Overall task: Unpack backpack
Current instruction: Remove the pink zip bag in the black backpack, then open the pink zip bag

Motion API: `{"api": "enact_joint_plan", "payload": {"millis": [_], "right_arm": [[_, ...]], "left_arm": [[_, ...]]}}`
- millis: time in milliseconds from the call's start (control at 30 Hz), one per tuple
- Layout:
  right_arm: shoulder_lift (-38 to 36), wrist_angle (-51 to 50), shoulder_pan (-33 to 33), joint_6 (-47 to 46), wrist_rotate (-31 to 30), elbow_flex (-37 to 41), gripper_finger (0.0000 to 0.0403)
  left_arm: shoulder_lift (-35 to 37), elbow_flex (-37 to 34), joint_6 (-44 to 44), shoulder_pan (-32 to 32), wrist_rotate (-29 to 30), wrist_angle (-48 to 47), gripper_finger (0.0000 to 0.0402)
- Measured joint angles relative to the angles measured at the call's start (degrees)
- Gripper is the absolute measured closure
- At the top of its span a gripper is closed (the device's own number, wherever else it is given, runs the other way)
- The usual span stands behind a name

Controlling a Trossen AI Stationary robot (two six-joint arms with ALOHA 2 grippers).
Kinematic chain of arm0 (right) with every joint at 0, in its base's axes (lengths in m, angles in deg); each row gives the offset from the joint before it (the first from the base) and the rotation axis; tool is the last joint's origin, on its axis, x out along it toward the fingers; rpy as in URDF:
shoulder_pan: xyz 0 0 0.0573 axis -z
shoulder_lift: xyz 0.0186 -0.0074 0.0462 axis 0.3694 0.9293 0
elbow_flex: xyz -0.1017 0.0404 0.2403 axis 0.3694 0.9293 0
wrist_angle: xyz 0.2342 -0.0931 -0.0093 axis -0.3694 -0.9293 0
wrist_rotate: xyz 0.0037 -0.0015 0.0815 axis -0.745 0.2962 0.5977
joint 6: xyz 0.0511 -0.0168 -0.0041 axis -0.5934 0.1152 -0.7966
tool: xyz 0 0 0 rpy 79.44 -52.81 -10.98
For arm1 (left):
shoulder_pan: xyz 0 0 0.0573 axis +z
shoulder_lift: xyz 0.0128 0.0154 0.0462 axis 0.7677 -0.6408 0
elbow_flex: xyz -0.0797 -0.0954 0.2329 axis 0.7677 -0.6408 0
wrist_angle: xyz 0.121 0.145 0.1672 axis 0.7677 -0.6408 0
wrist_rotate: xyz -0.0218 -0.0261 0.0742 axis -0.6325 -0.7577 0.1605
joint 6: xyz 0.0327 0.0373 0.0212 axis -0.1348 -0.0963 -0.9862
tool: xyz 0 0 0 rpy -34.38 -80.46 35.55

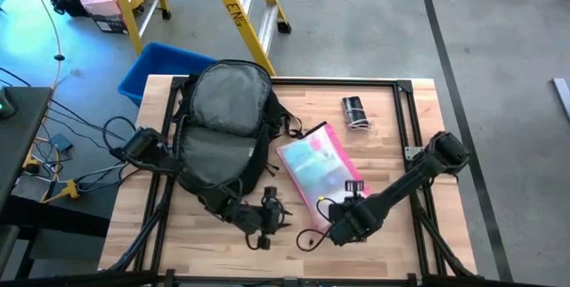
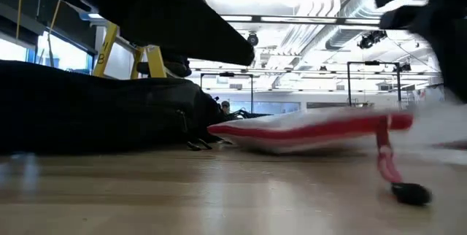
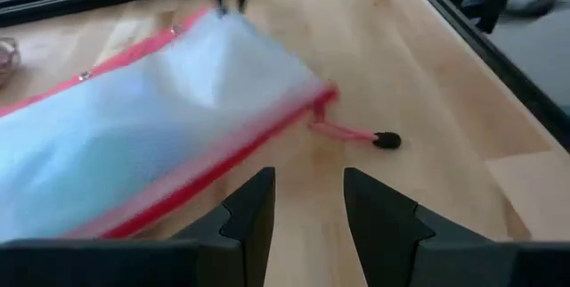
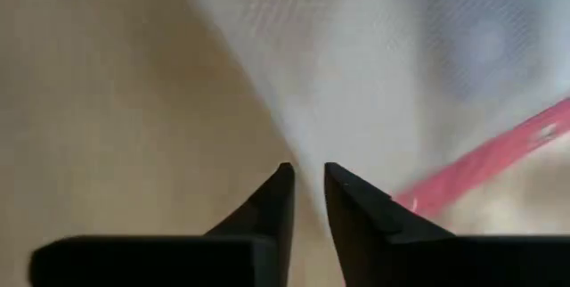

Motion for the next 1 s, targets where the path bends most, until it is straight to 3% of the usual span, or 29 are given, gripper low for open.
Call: {"api": "enact_joint_plan", "payload": {"millis": [100, 233, 433, 600, 800, 1000], "right_arm": [[0.0, 1.4, -1.3, -3.6, 0.0, -3.3, 0.0329], [0.0, 12.3, -4.9, -1.8, -7.5, -3.7, 0.0325], [0.9, 29.9, -7.2, 7.7, -10.4, -0.6, 0.0325], [2.1, 29.3, -7.1, 8.8, -13.9, -0.9, 0.0305], [5.6, 29.6, -6.0, 14.6, -14.7, -0.9, 0.0232], [11.3, 29.7, -6.4, 12.0, -25.4, -1.0, 0.0188]], "left_arm": [[0.0, 0.0, 0.0, 0.4, -0.2, 0.0, 0.0286], [0.0, 0.0, -0.1, 0.6, -0.2, 0.0, 0.0286], [0.0, 0.0, -2.4, 0.5, -2.9, 0.0, 0.0286], [0.0, 0.3, -6.8, 0.9, -3.6, 0.0, 0.0286], [0.0, 0.3, -9.6, 2.6, -5.1, 0.3, 0.0286], [0.0, 0.6, -10.1, 4.3, -8.5, 1.4, 0.0286]]}}
